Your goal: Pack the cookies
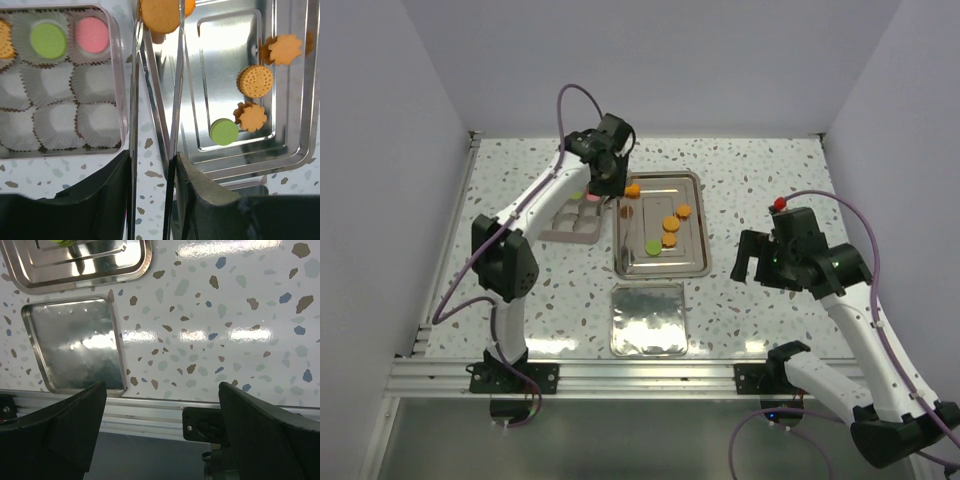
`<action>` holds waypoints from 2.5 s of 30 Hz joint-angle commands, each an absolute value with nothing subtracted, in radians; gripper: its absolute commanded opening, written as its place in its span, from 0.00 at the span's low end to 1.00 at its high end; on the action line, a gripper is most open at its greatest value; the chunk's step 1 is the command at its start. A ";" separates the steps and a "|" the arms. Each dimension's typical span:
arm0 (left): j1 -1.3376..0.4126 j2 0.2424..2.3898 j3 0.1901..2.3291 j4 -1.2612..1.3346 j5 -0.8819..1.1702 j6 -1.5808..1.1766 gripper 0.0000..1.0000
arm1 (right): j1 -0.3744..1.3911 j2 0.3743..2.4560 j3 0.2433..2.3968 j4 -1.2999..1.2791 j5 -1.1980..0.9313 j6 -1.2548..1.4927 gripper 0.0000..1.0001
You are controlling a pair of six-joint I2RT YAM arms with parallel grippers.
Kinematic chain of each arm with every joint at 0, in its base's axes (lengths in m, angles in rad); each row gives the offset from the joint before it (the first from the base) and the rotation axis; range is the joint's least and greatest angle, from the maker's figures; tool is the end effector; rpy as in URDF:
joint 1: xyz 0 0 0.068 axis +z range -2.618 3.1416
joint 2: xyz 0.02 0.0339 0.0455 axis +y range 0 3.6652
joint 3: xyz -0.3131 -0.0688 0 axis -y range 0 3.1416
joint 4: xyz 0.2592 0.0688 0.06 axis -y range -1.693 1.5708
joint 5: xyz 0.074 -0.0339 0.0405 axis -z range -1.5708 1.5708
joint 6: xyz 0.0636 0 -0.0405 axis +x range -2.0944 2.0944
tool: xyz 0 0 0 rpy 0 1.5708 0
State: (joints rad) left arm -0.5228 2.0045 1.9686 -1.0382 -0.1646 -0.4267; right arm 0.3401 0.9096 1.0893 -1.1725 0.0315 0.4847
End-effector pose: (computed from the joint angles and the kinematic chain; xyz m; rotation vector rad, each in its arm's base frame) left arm 0.4193 -0.2296 0.3281 0.0712 2.6240 -0.1117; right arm 0.1394 0.0472 0.3508 0.1989 2.5790 0.2709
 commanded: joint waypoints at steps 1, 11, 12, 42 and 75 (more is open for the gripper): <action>-0.500 1.869 2.016 -1.100 -0.205 -0.419 0.40 | 0.342 0.904 1.082 -1.137 -0.018 0.509 0.97; -0.451 1.631 1.836 -1.178 -0.275 -0.462 0.40 | 0.342 0.819 1.008 -1.100 -0.139 0.581 0.96; -0.440 1.600 1.826 -1.195 -0.278 -0.462 0.41 | 0.342 0.813 1.002 -1.092 -0.150 0.587 0.96; -0.255 1.649 1.646 -1.141 -0.270 -0.436 0.45 | 0.376 0.795 1.016 -1.080 -0.141 0.563 0.98; -0.238 1.773 1.732 -1.147 -0.310 -0.431 0.46 | 0.391 0.808 0.996 -1.069 -0.113 0.554 0.99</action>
